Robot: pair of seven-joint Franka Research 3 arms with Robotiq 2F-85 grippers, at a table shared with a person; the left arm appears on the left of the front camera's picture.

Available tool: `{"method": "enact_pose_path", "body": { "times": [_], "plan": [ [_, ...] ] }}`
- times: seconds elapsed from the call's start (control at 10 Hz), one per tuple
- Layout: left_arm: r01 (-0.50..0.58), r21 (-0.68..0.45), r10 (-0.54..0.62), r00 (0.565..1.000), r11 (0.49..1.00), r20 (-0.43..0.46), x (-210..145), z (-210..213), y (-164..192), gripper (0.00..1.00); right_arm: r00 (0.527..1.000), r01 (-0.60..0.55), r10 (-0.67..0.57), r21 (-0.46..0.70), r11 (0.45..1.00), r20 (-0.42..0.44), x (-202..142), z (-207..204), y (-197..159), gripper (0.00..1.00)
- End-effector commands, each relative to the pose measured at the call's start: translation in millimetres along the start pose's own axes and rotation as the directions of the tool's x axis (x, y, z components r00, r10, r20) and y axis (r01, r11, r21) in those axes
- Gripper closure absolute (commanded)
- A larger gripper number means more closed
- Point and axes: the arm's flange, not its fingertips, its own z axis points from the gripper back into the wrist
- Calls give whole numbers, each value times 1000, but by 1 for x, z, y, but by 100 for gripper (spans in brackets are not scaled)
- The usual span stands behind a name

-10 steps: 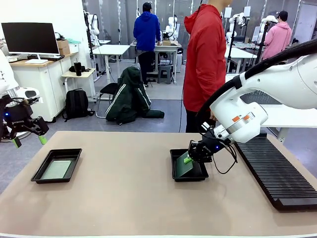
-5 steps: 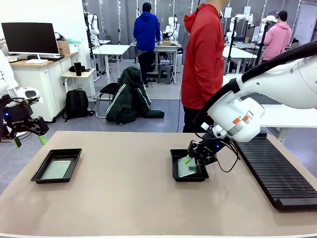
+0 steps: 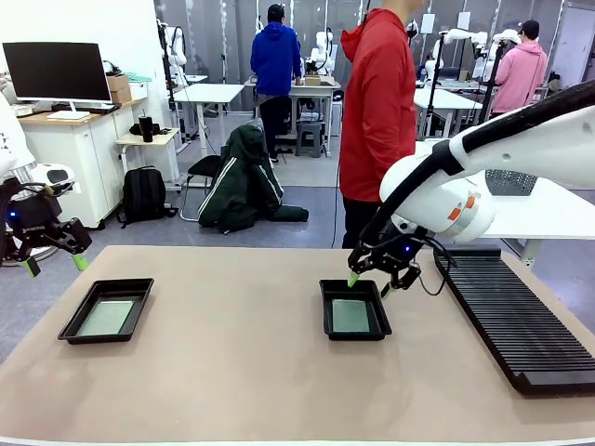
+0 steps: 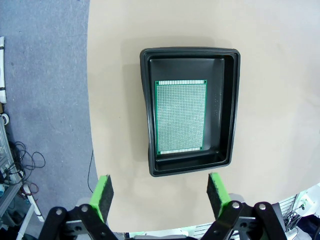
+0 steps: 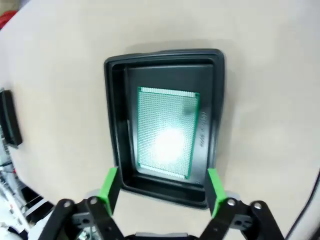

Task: Inspect and transfer BCBs to ESD trays.
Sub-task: Pick up the Blank PCB from the PCB Rack and place it in the right ESD tray.

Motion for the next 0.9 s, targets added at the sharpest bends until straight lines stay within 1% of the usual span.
{"method": "enact_pose_path", "body": {
  "times": [0.0,0.1,0.5,0.7,0.8],
  "plan": [
    [4,2,-4,1000,1000,3,0,-1,1,0,999,15,-20,-131,991,-42,2,24,16,0],
    [4,2,-4,1000,1000,3,0,-1,1,0,998,6,-16,-191,982,-54,0,35,21,0],
    [4,2,-4,1000,1000,3,0,-1,1,0,997,-15,-7,-276,961,-81,-2,56,25,0],
    [4,2,-4,1000,1000,3,0,-1,1,0,997,-5,-17,-278,961,-78,0,61,22,0],
    [4,2,-4,1000,1000,3,0,-1,1,0,996,-31,11,-243,970,-85,-5,56,23,0]
  ]
}}
